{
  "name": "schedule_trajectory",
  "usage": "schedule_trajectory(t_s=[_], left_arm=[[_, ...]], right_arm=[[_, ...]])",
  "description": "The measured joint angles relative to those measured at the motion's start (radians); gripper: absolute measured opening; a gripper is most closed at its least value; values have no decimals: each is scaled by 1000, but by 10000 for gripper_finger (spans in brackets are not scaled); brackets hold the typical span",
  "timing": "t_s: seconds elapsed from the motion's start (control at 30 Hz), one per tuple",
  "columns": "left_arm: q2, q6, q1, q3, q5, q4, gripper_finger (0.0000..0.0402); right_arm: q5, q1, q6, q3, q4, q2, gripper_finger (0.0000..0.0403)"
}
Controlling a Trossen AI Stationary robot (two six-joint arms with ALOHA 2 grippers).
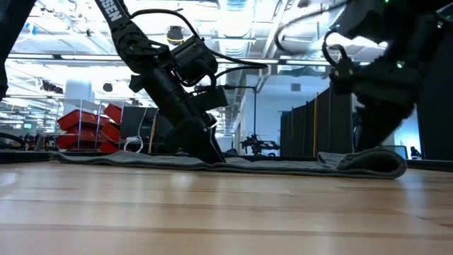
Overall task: Roll towel
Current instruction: Roll the gray towel
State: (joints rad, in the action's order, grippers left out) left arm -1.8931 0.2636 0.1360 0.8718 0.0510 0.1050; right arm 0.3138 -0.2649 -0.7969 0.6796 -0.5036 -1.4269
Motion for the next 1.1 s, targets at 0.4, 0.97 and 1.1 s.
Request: schedule_trajectory(t_s=[0.4,0.97,1.1], left_arm=[[-1,-4,1,-2,-1,12,133],[-1,-10,1,0,-1,-9,133],[-1,-10,1,0,-1,-9,133]], right_arm=[[-166,174,426,6,222,-84,0],[-197,194,425,61,-82,-81,0],[-173,193,420,61,-87,-81,0]])
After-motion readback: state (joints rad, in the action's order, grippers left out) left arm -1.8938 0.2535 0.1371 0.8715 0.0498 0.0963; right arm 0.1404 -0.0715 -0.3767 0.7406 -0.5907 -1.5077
